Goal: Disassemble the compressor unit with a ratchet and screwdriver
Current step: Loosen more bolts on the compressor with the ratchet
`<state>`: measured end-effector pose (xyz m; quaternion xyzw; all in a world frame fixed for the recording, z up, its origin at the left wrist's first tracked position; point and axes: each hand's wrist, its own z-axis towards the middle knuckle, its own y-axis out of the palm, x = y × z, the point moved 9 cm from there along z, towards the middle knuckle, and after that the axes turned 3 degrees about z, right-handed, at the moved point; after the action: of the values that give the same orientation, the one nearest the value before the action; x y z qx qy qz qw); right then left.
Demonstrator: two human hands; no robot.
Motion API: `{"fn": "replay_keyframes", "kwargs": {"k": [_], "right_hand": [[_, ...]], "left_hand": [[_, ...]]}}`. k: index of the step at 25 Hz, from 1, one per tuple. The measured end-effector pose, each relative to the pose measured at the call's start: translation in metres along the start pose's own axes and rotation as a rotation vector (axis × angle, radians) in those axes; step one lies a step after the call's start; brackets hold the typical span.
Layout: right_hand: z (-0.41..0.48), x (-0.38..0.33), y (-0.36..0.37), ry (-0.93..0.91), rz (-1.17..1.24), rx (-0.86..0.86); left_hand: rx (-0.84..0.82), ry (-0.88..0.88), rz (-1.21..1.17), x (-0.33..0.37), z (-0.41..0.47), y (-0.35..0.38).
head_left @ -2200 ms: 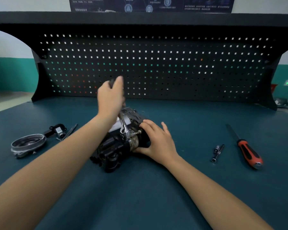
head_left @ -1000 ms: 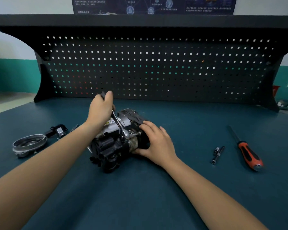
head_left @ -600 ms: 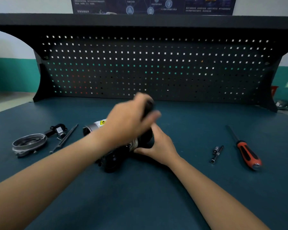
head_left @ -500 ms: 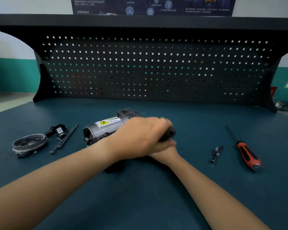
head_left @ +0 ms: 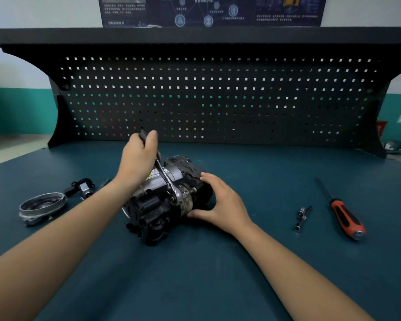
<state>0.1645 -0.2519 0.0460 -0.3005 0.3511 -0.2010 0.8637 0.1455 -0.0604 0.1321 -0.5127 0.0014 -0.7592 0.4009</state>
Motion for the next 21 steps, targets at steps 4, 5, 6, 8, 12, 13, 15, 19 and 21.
{"fn": "replay_keyframes", "kwargs": {"k": [4, 5, 6, 8, 12, 13, 15, 19, 21], "right_hand": [[-0.001, 0.0, 0.001, 0.0, -0.001, 0.011], [-0.002, -0.001, 0.001, -0.002, -0.003, 0.006], [-0.003, -0.001, 0.002, -0.002, -0.002, -0.002], [-0.003, -0.003, 0.004, -0.001, -0.006, -0.027], [-0.005, -0.008, 0.004, 0.016, -0.146, -0.098], [-0.006, -0.014, -0.001, -0.003, -0.202, -0.082], [-0.012, -0.048, -0.023, -0.175, -0.225, 0.066], [-0.043, -0.125, -0.047, -0.683, -0.142, 0.243], [-0.058, -0.142, -0.047, -0.752, -0.112, 0.217]], "left_hand": [[0.004, 0.314, -0.001, 0.054, -0.022, 0.0], [-0.004, 0.405, 0.029, 0.065, -0.029, 0.001], [-0.004, 0.478, 0.06, 0.074, -0.037, 0.0], [0.022, 0.524, 0.077, 0.079, -0.046, -0.002], [0.08, 0.283, -0.051, 0.057, -0.03, -0.012], [0.087, 0.216, -0.09, 0.05, -0.025, -0.015], [0.087, 0.102, -0.216, 0.034, -0.022, -0.021], [0.041, -0.094, -0.523, 0.018, -0.035, -0.019], [-0.083, -0.134, -0.617, 0.024, -0.048, -0.014]]}}
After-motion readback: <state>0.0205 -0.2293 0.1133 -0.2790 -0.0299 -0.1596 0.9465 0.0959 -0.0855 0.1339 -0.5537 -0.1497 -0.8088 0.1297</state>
